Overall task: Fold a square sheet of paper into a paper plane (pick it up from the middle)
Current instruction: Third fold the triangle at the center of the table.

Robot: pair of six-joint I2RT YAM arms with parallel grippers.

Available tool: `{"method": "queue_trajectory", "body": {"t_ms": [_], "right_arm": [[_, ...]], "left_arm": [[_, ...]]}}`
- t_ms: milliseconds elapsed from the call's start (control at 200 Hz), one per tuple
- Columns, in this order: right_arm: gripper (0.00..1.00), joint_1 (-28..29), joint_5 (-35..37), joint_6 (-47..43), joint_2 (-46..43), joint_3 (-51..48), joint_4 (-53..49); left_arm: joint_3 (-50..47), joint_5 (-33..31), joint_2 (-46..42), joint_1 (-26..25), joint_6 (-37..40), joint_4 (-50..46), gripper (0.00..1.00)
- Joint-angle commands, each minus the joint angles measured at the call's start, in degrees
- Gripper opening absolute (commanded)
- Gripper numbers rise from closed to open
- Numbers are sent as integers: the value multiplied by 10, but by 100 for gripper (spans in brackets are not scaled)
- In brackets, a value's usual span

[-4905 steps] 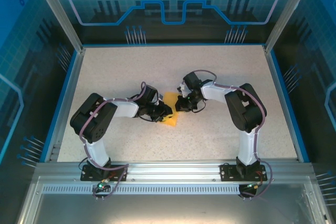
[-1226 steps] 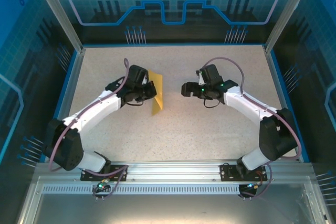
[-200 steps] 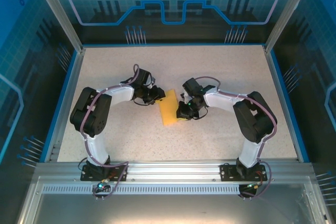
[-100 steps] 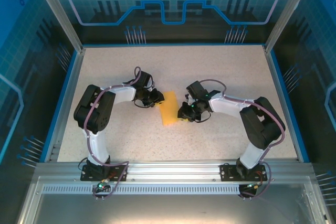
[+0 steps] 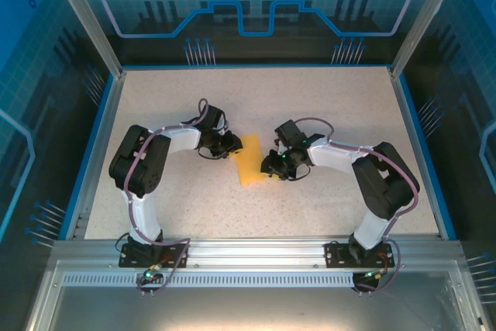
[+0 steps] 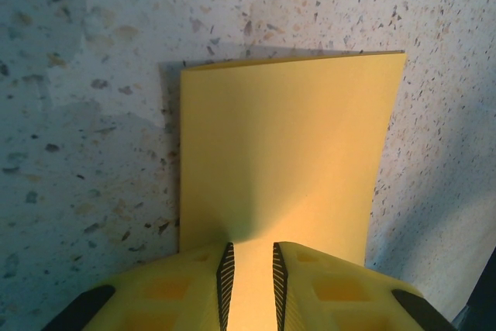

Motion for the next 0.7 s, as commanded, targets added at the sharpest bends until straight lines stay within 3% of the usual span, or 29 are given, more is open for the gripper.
{"method": "queue_trajectory", "body": {"t_ms": [0, 445, 695], "right_arm": [[32, 2, -4, 18, 17, -7, 0], [31, 3, -29, 40, 27, -17, 32], [11, 3, -9, 40, -1, -25, 47]], "left_arm": [[0, -18, 19, 2, 9, -19, 26], [-3, -22, 19, 1, 8, -20, 26], [-3, -24, 19, 1, 9, -22, 26]]}}
